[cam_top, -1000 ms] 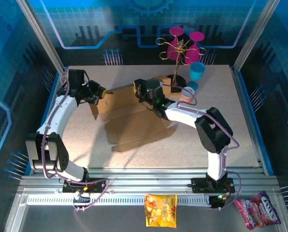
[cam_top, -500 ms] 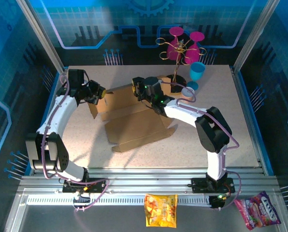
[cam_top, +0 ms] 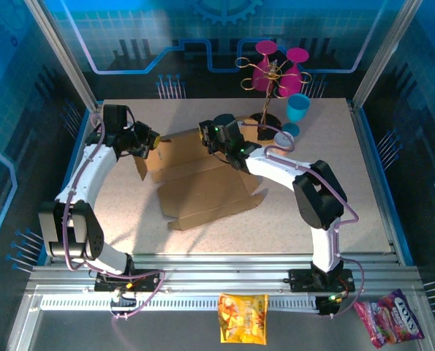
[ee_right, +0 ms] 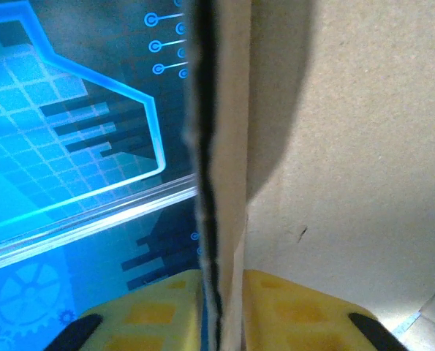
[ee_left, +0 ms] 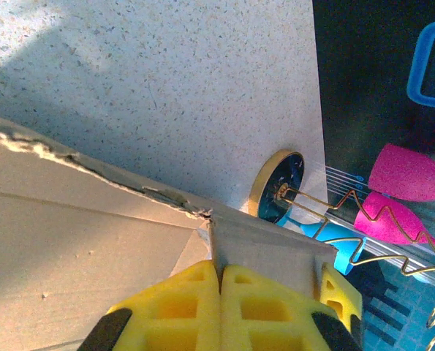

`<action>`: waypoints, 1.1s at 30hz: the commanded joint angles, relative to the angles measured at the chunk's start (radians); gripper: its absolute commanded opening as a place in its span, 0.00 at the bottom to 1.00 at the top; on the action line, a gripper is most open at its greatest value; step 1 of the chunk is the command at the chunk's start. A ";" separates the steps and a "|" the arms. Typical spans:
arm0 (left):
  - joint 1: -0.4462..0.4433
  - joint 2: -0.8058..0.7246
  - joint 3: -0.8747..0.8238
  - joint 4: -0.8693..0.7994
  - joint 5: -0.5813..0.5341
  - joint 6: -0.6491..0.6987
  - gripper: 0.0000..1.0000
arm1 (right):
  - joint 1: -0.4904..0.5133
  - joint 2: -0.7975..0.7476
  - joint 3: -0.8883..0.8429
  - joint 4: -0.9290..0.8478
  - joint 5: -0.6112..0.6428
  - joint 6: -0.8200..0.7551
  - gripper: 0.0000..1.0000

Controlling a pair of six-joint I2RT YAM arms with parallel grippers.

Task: Fold the paper box

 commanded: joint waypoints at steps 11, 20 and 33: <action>0.004 -0.032 0.033 -0.044 0.035 0.052 0.00 | -0.008 0.040 0.073 -0.061 0.018 -0.014 0.14; 0.004 -0.032 0.025 -0.033 0.039 0.044 0.00 | 0.019 0.046 0.111 -0.093 0.015 0.008 0.34; 0.004 -0.024 0.032 -0.029 0.043 0.043 0.00 | 0.040 0.067 0.138 -0.133 0.012 0.018 0.29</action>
